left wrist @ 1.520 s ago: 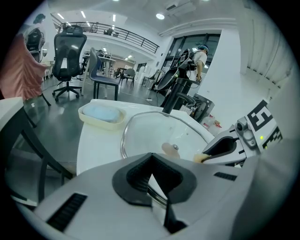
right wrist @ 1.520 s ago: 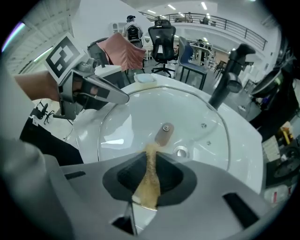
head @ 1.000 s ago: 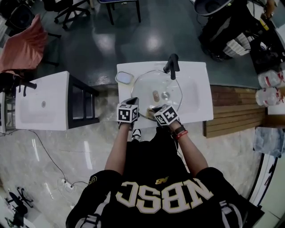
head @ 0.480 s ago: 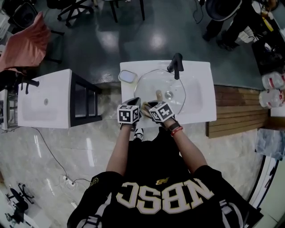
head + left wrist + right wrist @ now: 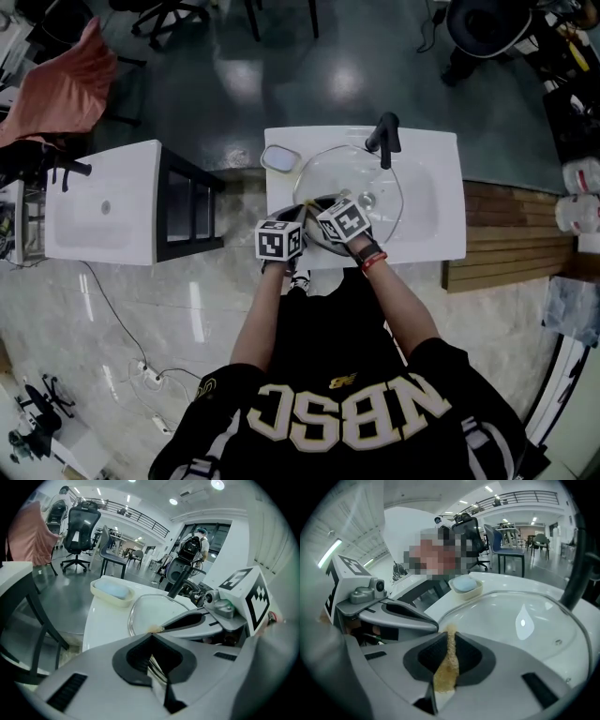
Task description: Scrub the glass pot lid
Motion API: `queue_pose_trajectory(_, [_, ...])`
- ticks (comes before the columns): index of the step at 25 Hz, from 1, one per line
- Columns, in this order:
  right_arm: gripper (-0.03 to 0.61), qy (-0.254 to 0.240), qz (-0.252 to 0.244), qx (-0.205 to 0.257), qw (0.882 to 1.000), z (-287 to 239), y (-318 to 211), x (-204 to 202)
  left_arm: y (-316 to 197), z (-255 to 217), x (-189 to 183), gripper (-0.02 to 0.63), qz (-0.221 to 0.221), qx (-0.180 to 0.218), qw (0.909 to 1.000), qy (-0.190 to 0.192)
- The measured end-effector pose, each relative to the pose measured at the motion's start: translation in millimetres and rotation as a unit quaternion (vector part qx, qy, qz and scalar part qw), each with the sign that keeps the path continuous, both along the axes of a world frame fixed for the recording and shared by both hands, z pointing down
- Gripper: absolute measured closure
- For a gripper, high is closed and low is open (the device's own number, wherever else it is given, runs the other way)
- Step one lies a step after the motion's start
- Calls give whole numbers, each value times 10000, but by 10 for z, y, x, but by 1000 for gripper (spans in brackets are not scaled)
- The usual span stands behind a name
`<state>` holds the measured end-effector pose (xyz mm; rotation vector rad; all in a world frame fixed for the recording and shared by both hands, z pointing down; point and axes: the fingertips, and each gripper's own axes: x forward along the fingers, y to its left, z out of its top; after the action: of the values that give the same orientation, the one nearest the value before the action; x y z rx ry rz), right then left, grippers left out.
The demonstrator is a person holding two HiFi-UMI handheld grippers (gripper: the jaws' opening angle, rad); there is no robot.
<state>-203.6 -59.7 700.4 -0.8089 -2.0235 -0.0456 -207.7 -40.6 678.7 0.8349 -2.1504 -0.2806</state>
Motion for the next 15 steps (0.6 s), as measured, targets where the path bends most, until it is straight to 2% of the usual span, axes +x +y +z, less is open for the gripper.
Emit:
queue_pose_trajectory(9, [525,-148,173,-2,9997,-1,-11,-123,32,8,-5,601,-69,-14,10000,-16])
queue_pose_trajectory(12, [529,-482,692,257,9961,-21,-151,-316,16,0,12,601,52,-81,9999,-62])
queue_pose_trajectory(15, [529,-604,936,199,9936,67,-212,-523,-3,4,34,601,120,-109,9998,-86])
